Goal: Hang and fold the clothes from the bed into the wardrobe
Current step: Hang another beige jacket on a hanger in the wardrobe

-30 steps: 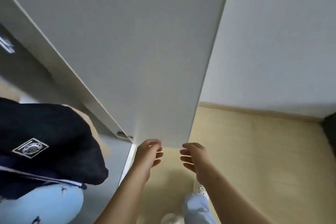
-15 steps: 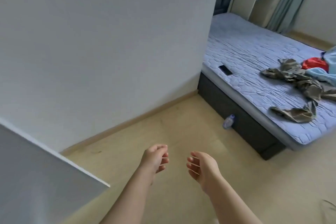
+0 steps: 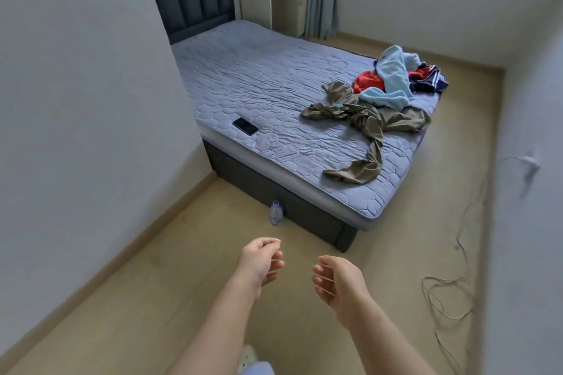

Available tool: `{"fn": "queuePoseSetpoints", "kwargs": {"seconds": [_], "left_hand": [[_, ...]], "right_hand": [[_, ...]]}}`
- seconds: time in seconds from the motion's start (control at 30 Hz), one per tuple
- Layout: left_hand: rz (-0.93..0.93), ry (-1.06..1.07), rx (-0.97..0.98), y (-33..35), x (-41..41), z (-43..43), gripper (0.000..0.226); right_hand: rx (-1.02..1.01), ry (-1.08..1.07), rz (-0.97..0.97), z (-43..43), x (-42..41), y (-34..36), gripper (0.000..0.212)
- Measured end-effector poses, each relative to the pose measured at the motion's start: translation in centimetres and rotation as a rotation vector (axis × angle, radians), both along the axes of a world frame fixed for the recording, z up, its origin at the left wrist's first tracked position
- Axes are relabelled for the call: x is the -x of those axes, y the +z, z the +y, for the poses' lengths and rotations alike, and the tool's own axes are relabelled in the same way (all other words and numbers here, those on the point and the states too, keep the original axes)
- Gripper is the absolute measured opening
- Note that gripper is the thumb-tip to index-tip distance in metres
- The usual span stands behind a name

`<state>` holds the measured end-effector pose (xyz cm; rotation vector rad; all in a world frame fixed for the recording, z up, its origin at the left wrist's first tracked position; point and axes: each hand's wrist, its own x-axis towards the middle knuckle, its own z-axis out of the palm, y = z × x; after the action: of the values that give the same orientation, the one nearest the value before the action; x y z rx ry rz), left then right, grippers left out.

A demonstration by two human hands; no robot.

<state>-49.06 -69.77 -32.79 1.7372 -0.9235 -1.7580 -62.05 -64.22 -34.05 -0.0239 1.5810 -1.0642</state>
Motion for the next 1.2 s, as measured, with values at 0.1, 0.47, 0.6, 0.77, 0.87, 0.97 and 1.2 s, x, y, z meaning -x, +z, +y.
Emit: {"fn": "queuePoseSetpoints", "kwargs": {"seconds": [0.1, 0.47, 0.6, 0.77, 0.87, 0.97, 1.2], "left_hand": [[-0.014, -0.057, -0.022, -0.8, 3.6, -3.4, 0.014], [-0.003, -0.301, 0.01, -1.1, 18.8, -24.5, 0.015], [0.0, -0.401, 0.003, -0.7, 24.0, -30.7, 0.013], [-0.034, -0.45, -0.029, -0.9, 27.4, -35.5, 0.015], [-0.055, -0.426, -0.023, -1.4, 29.7, -38.3, 0.015], [-0.068, -0.397, -0.047, -2.9, 32.8, -41.1, 0.019], [-0.137, -0.248, -0.132, -7.0, 42.5, -47.5, 0.022]], "right_hand": [[-0.021, -0.015, -0.024, -2.7, 3.4, -0.6, 0.013], [-0.048, -0.133, 0.003, -21.5, 16.5, -0.6, 0.009], [-0.09, -0.201, 0.028, -27.1, 21.2, -0.5, 0.013], [-0.159, -0.219, -0.013, -31.6, 24.4, -1.7, 0.01], [-0.151, -0.19, -0.014, -34.7, 26.7, -2.0, 0.01], [-0.148, -0.129, -0.034, -38.3, 29.8, -3.2, 0.011], [-0.177, 0.022, -0.082, -46.5, 40.7, -6.8, 0.033]]}}
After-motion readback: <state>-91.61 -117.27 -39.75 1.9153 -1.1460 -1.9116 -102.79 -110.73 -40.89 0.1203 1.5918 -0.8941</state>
